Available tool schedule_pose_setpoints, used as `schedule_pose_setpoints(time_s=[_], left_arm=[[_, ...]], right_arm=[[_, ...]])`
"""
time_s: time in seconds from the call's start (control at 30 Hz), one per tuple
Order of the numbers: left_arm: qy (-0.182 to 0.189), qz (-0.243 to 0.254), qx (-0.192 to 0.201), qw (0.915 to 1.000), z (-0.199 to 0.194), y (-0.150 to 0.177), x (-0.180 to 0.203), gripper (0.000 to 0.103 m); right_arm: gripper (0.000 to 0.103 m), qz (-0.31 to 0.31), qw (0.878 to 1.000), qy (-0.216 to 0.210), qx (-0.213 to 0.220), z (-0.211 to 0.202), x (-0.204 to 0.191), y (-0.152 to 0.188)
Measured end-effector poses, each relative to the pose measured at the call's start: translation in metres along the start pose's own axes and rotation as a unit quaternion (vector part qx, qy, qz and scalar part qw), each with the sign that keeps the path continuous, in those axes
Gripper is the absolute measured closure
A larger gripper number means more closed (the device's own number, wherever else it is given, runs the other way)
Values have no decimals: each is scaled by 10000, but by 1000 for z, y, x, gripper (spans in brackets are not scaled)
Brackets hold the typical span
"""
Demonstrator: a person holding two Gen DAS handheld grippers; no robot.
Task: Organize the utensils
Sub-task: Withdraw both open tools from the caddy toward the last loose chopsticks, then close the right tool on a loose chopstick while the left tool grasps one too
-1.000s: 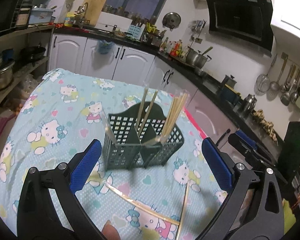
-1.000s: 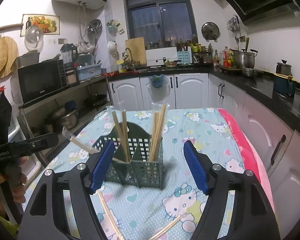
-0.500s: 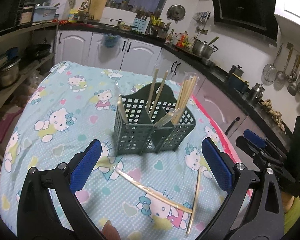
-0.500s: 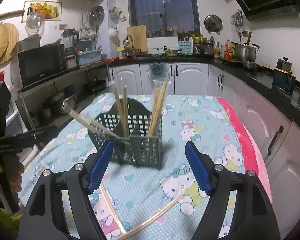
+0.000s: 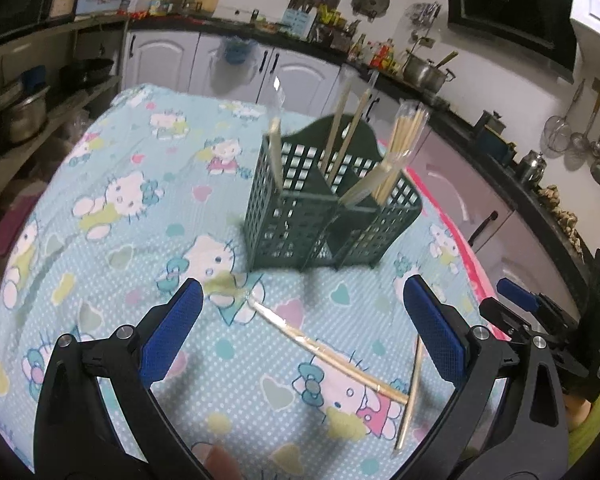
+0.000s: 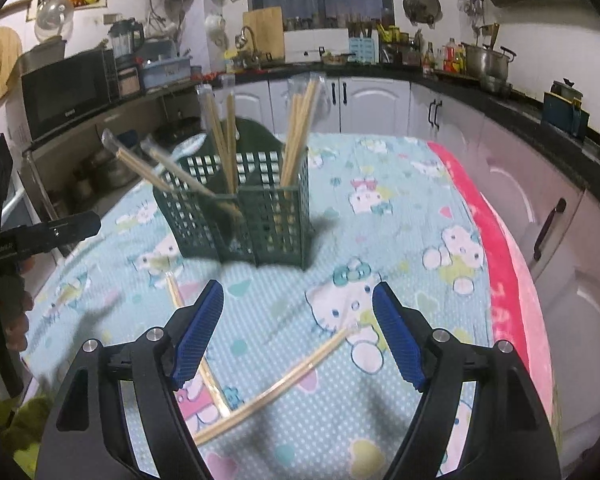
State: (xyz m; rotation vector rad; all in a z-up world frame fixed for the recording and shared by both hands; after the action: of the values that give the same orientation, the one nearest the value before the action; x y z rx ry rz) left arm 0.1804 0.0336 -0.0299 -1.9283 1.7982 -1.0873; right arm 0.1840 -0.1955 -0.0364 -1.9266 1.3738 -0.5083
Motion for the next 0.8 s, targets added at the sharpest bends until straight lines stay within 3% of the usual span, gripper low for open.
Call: schedule_pose_setpoints(time_s=[0.33, 0.6, 0.8], left_arm=[[21, -131, -423, 9990, 28, 24, -7, 11], [223, -313, -752, 9964, 52, 41, -9, 11], [330, -595, -975, 9929, 71, 48, -18, 31]], right_arm=[[29, 154, 9977, -6, -661, 32, 6, 29], [42, 423, 9936, 1, -1044, 53, 16, 41], [51, 654, 9892, 5, -1311, 68, 26, 46]])
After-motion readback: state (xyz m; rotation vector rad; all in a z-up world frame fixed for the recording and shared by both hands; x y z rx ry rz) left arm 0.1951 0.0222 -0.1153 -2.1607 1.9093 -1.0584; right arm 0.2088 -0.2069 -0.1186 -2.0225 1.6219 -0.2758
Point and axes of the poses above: each gripper's, at about its wrist camera, not at the fingertips, and z roughly the way its jaws point, x to its right, y to its underside, the point moved 6 cm from there along z, roughly the way its jaws point, and after that the axes turned 4 degrees about -x, right-handed, at the moved point
